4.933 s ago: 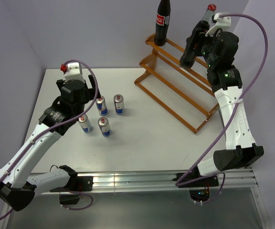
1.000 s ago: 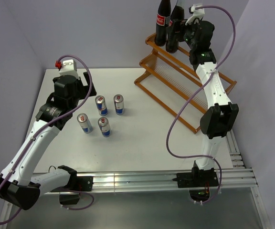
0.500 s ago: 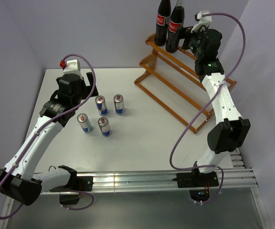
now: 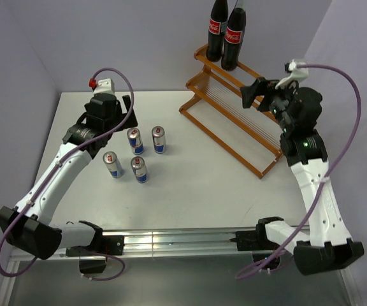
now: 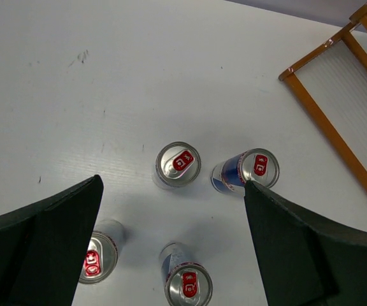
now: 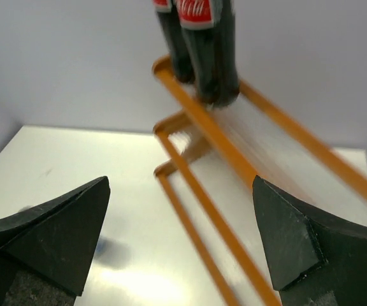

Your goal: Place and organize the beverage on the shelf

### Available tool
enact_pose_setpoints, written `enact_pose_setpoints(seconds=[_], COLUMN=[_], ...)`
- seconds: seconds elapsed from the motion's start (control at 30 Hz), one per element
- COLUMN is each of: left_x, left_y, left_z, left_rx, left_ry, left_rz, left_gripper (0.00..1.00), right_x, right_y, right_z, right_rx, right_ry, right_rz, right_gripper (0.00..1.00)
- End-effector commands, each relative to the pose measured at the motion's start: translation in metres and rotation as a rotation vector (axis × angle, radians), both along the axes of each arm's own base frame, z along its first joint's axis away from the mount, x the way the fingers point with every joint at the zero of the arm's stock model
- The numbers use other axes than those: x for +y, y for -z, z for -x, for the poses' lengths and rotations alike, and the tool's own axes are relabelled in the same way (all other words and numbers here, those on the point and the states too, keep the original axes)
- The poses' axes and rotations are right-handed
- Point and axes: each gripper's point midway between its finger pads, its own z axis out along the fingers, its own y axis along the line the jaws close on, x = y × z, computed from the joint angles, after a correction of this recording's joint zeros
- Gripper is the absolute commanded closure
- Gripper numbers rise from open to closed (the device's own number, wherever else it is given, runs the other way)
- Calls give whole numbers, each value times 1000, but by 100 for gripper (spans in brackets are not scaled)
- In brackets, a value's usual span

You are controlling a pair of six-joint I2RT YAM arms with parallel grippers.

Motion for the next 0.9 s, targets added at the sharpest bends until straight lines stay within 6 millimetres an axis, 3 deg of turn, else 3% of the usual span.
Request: enact_pose_setpoints(seconds=[0.0,0.03,0.07,0.1,0.13,0.17,0.23,0.5,0.67,0.87], left_x=[-12,-14,-16,-18,-22,-24,-26,-35,-39,-32], left_y=[4,4,9,23,26,38,50,100,126,134], left_z=[-6,-9,-11,-14,-16,-19,-22,-34,-38,-41], left_rx=[42,50,71,119,133,165,191,325,381,398], left_ry=[-1,-1,-5,-12,-3,-4,-12,-26,-24,-61], left_rz=[56,59,59,49,57,48,50,16,3,-30], left_gripper=[1,1,0,1,0,0,1,1,7,20], right_x=[12,19,25,33,35,38,40,56,61,70], right_y=[47,44,57,59,53,62,58,103,113,116], right_z=[27,40,42,49,62,63,75,83,91,94], right_rx=[161,145,150,154,115,92,44,208,227,236], right_ry=[-58,-103,-137,-175,-190,-206,-222,-306,-336,-358], right_rz=[-70,-83,-98,-154,-182,-228,-270,-282,-269,-250], right_gripper=[0,0,0,0,0,0,0,0,0,0])
